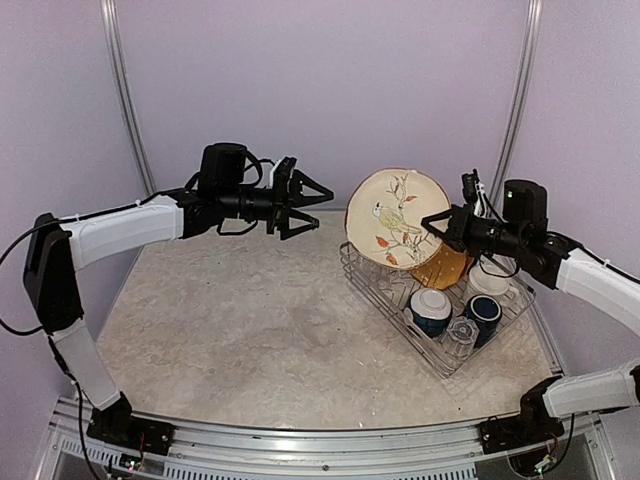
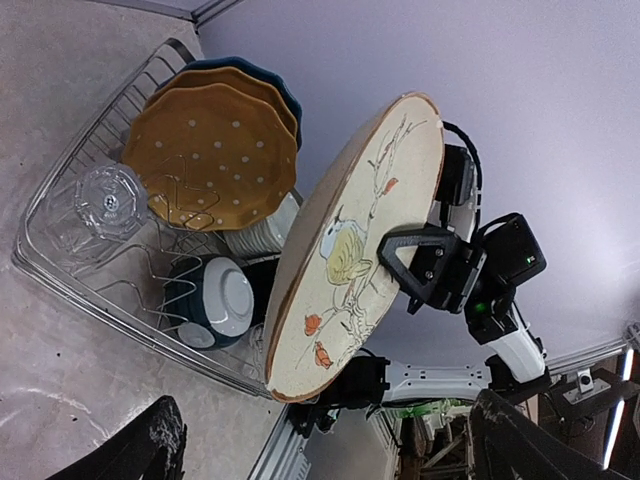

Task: Unload the mixed dishes from the dish rack
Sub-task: Pass from the right arm to the left

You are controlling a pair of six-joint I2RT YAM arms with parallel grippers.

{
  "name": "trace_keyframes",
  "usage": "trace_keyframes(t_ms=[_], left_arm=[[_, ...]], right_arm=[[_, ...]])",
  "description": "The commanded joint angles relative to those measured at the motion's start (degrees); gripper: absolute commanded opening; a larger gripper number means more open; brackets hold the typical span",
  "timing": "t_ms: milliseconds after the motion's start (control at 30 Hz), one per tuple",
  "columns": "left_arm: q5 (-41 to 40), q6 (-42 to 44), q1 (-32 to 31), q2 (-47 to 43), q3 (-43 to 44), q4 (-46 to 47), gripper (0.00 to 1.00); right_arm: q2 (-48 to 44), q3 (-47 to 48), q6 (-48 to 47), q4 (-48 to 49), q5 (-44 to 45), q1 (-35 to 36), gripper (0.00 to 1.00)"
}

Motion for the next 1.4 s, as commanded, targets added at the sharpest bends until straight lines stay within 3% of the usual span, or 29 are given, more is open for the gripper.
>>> trace_keyframes(t_ms=[0, 167, 533, 733, 967, 1300, 1367], left_arm=[[2.5, -3.6, -2.1, 4.1, 3.3, 3.8, 0.94], [2.0, -2.5, -4.4, 6.9, 5.5, 4.4, 0.84], [0.3, -2.1, -5.4, 11.1, 12.0, 2.5, 0.34], [-0.5, -1.3, -5.6, 11.9, 13.8, 0.8, 0.27], [-1.0, -0.5, -6.0, 13.3, 15.9, -0.9, 0.31], [-5.2, 2.7, -5.9, 13.3, 18.0, -7.7, 0.02], [-5.8, 2.4, -5.5, 12.3, 17.1, -8.1, 0.0]], right_arm=[[-0.7, 0.0, 4.3, 14.0, -5.6, 0.2, 0.0], [-0.6, -1.0, 5.6, 15.7, -6.6, 0.4, 0.0], [-1.5, -2.1, 5.2, 14.2, -6.1, 0.9, 0.0], [-1.7, -2.5, 5.1, 14.5, -6.6, 0.9, 0.0], [-1.3, -3.1, 5.6, 15.3, -7.1, 0.9, 0.0], [-0.6, -3.1, 4.4, 14.1, -6.5, 0.9, 0.0], [-0.1, -2.1, 2.3, 11.1, -5.4, 1.0, 0.13]])
